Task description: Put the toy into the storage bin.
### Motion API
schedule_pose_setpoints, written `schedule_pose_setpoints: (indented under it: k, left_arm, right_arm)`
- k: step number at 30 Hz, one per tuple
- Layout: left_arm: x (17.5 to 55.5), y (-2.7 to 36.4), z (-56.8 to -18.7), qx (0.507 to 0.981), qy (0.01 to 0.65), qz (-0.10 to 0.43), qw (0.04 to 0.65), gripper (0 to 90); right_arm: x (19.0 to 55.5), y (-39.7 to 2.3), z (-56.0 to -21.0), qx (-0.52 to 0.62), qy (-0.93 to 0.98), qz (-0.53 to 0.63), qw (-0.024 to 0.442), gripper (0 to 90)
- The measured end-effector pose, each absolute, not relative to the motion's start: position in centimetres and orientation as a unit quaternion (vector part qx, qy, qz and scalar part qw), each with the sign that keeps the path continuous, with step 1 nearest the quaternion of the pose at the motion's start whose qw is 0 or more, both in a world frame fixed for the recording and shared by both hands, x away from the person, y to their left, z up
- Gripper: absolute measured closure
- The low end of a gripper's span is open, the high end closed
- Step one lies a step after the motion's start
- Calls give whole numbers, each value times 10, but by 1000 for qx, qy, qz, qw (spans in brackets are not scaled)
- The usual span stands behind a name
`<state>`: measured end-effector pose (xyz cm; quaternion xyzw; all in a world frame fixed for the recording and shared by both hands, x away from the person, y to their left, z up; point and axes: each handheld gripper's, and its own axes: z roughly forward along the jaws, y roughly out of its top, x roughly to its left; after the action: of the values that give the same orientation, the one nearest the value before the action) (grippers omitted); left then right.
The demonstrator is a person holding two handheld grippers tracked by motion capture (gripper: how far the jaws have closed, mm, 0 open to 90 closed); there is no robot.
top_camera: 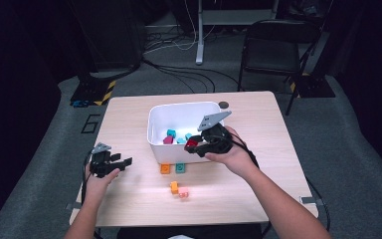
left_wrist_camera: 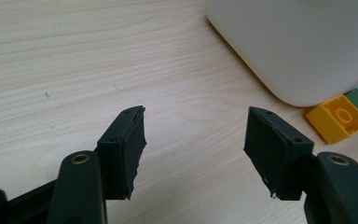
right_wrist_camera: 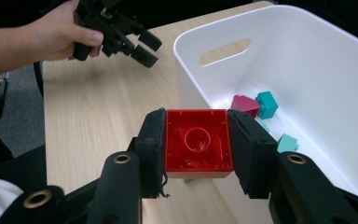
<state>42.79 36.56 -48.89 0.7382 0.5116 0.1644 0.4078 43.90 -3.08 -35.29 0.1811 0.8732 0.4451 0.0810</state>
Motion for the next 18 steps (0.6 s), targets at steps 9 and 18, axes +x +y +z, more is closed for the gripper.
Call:
schedule_pose_setpoints:
  k: [9, 18]
  left_arm:
    - [428, 366, -489, 738, 512, 164, 408, 377]
    - [428, 367, -489, 737, 512, 163, 409, 377]
  right_arm:
    - [465, -20, -342, 190, 873, 441, 90, 583]
    - [498, -9, -338, 207, 869, 439, 98, 582]
